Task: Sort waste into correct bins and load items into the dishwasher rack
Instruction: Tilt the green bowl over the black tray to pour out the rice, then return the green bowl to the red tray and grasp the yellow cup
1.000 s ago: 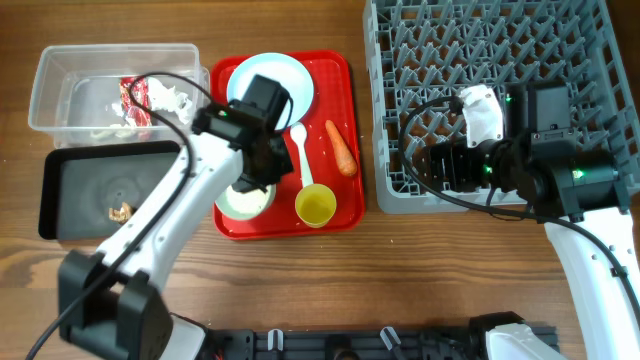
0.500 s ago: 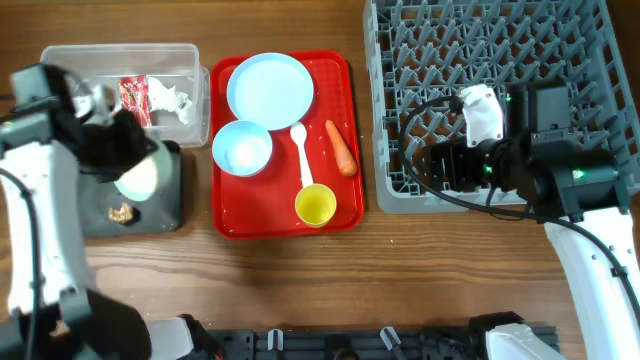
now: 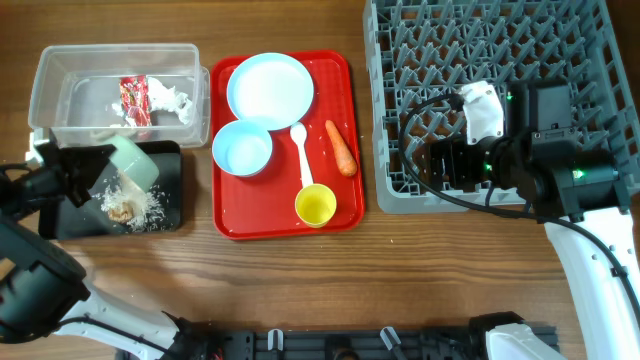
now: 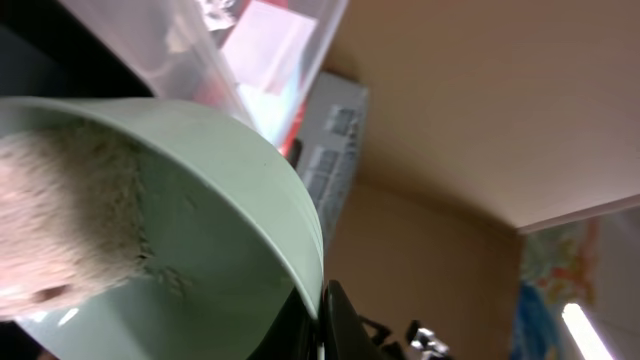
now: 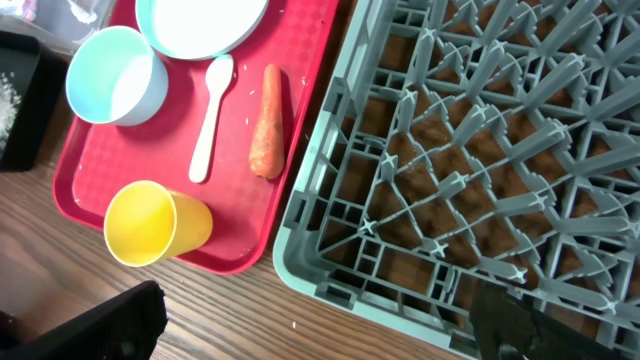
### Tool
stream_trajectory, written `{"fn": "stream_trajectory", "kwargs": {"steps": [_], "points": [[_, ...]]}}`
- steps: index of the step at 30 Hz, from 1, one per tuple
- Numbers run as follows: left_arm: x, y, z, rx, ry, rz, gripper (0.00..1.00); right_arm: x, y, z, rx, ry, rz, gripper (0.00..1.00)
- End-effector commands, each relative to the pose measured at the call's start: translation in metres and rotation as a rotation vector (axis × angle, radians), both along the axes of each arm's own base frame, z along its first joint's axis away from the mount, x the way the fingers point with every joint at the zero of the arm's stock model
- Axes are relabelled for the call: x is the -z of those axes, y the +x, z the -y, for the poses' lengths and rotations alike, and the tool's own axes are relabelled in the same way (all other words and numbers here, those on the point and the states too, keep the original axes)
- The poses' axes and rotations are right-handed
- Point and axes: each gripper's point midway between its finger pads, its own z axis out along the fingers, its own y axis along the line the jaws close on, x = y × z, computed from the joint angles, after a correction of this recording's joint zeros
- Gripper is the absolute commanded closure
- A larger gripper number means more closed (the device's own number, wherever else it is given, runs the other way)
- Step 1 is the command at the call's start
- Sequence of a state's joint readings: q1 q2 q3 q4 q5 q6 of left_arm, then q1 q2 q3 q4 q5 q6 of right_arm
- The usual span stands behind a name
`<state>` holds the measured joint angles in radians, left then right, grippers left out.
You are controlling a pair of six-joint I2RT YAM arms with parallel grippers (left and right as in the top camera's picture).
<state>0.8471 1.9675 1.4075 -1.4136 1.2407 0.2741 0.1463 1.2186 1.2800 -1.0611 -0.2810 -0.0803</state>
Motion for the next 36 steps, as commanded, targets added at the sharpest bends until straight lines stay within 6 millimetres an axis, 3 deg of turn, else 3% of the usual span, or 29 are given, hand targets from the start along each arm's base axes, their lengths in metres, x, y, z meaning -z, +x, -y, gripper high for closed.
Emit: {"fn": "stream_trajectory", "kwargs": {"steps": [1,8,18,20,22,26,30,33,36], "points": [[-0.028,0.006,-0.011,-0.087,-0.111,0.096,0.96,-0.006,0.002,-0.003,-0.005,0.015,0.012,0.0],[-0.039,-0.008,-0.034,-0.202,-0.206,0.075,0.96,-0.006,0.001,-0.003,-0.005,0.015,0.011,0.0],[-0.045,-0.017,-0.033,-0.218,-0.254,0.033,0.96,-0.004,-0.002,-0.003,-0.005,0.013,-0.004,0.0],[-0.04,-0.014,-0.037,-0.209,-0.189,0.087,0.96,-0.004,-0.001,-0.003,-0.005,0.013,-0.003,0.0],[-0.033,-0.016,-0.034,-0.19,-0.185,0.036,0.96,-0.004,-0.001,-0.003,-0.005,0.013,-0.003,0.0],[-0.045,-0.019,-0.01,-0.099,-0.108,0.076,0.96,-0.004,-0.002,-0.003,-0.005,0.013,-0.005,0.0],[-0.085,-0.014,0.034,0.035,0.08,0.252,0.96,-0.003,-0.003,-0.002,-0.005,0.012,-0.009,0.0],[-0.1,-0.018,0.062,0.132,0.19,0.314,0.96,-0.003,-0.003,-0.002,-0.005,0.012,-0.009,0.0],[-0.106,-0.029,0.124,0.364,0.34,0.342,0.96,-0.003,-0.002,-0.002,-0.005,0.012,-0.008,0.0]]}}
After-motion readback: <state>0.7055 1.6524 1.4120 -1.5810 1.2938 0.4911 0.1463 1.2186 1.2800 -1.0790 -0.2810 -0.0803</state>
